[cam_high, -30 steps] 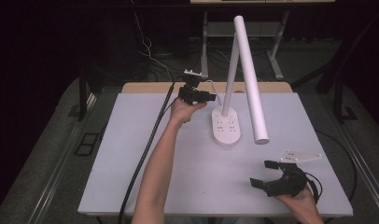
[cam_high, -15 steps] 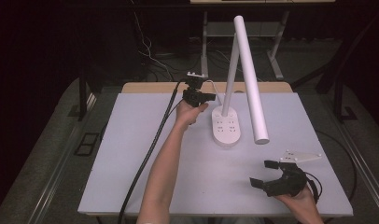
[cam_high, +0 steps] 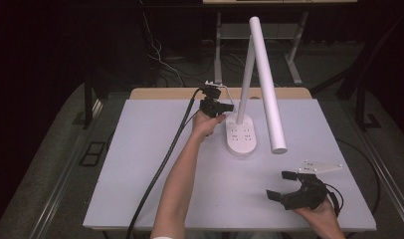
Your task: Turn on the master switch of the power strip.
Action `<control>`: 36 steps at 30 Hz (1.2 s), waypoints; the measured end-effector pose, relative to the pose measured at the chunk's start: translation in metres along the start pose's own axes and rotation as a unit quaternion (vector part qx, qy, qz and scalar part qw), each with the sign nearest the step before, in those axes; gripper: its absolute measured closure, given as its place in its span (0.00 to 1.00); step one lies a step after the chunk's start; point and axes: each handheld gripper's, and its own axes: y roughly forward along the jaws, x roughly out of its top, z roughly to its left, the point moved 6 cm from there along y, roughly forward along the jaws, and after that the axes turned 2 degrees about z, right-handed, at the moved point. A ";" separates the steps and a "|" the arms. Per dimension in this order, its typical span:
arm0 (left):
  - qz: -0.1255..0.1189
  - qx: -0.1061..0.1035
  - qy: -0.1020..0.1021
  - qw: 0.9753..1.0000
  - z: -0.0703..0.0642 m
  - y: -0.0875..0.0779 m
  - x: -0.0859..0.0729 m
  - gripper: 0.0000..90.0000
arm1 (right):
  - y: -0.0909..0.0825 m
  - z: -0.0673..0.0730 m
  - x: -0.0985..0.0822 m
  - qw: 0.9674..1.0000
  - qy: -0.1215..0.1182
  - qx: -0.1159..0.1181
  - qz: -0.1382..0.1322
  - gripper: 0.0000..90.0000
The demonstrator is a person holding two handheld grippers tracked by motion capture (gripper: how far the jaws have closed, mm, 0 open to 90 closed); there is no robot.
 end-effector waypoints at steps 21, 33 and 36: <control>0.051 0.023 0.025 0.998 0.001 0.016 -0.020 1.00 | 0.002 0.000 0.000 1.000 -0.006 0.002 0.004 0.00; 0.073 0.037 0.033 0.996 0.005 0.024 -0.031 1.00 | 0.003 0.000 0.000 1.000 -0.007 0.002 0.006 0.01; 0.070 0.037 0.033 0.996 0.004 0.024 -0.031 1.00 | 0.003 0.000 0.000 1.000 -0.007 0.003 0.008 0.01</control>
